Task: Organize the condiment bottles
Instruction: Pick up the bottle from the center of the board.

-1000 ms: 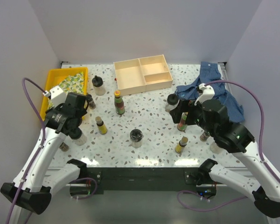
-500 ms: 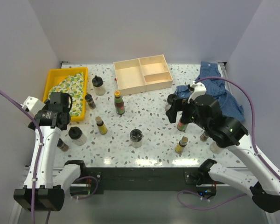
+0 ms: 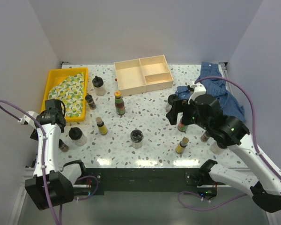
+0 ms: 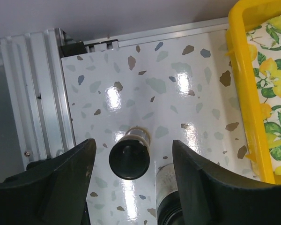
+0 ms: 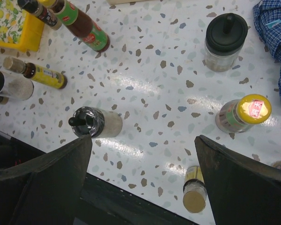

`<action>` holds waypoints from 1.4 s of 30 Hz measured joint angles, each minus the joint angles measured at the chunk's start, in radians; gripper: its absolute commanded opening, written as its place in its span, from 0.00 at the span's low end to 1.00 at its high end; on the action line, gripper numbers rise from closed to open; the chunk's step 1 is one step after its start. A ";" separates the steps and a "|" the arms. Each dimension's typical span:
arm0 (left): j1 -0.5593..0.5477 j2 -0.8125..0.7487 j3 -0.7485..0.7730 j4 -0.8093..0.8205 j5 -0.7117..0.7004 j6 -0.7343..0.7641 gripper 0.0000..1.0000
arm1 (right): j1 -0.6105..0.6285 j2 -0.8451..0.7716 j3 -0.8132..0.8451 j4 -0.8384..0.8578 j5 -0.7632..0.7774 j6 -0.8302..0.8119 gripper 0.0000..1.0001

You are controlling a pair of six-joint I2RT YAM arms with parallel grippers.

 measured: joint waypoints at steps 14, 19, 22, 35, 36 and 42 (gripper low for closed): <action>0.002 0.060 -0.087 0.032 0.078 -0.052 0.73 | 0.000 0.000 0.000 -0.003 -0.018 0.007 0.96; 0.004 0.070 -0.105 0.038 0.088 -0.078 0.71 | 0.000 0.000 0.000 -0.003 -0.018 0.007 0.96; 0.005 0.082 -0.126 0.046 0.098 -0.089 0.65 | 0.000 0.000 0.000 -0.003 -0.018 0.006 0.96; 0.005 0.080 -0.082 -0.013 0.060 -0.132 0.00 | 0.000 -0.005 0.000 -0.006 -0.017 0.007 0.96; 0.005 0.077 -0.058 -0.026 0.052 -0.132 0.00 | 0.000 -0.008 0.000 -0.006 -0.017 0.007 0.96; 0.005 0.052 0.120 -0.053 0.022 -0.093 0.00 | 0.000 -0.018 0.000 -0.006 -0.018 0.010 0.95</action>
